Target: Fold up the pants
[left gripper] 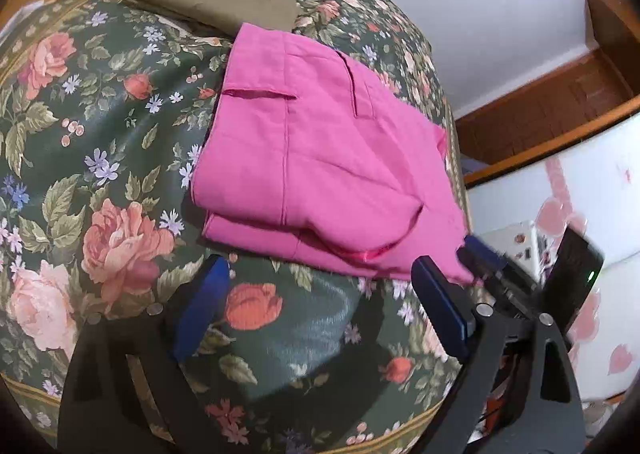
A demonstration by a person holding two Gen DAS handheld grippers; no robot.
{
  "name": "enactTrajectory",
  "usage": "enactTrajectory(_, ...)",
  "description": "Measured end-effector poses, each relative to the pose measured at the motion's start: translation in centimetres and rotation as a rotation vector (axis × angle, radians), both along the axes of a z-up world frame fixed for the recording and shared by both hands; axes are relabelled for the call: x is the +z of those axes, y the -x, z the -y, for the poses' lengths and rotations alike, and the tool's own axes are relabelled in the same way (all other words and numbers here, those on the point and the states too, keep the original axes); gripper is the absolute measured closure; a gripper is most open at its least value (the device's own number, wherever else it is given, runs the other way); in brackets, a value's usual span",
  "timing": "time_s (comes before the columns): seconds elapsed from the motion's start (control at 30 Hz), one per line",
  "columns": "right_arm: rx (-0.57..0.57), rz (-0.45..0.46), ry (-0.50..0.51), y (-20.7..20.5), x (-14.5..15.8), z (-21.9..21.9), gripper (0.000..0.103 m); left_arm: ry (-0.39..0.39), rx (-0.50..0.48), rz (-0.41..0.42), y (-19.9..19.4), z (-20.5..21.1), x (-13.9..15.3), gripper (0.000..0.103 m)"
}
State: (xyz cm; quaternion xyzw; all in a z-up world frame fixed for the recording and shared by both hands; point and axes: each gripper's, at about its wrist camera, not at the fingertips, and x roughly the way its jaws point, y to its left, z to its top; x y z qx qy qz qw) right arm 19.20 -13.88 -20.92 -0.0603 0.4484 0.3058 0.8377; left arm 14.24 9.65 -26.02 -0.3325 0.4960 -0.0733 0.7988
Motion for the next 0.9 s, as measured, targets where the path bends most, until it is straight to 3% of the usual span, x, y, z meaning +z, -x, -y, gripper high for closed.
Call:
enactTrajectory(0.17, 0.005, -0.008, -0.013, 0.2, -0.1, 0.2, 0.060, 0.099, 0.048, -0.001, -1.0, -1.4, -0.5, 0.011)
enactTrajectory(0.4, 0.014, -0.018, -0.026, 0.1, -0.3, 0.4, 0.059, 0.014, 0.063, -0.003, -3.1, -0.7, -0.5, 0.015)
enactTrajectory(0.57, 0.017, -0.022, -0.028, 0.1, -0.4, 0.4, 0.059, -0.068, 0.105, -0.009, -4.0, -1.0, -0.8, 0.039)
enactTrajectory(0.73, 0.013, -0.025, -0.030, 0.0, -0.4, 0.5, 0.056, -0.185, 0.066, 0.024, -4.5, -0.1, -0.1, 0.065)
enactTrajectory(0.9, 0.004, -0.026, -0.026, 0.0, -0.4, 0.5, 0.055, -0.342, 0.041, 0.109, -3.7, 1.6, 2.1, 0.074)
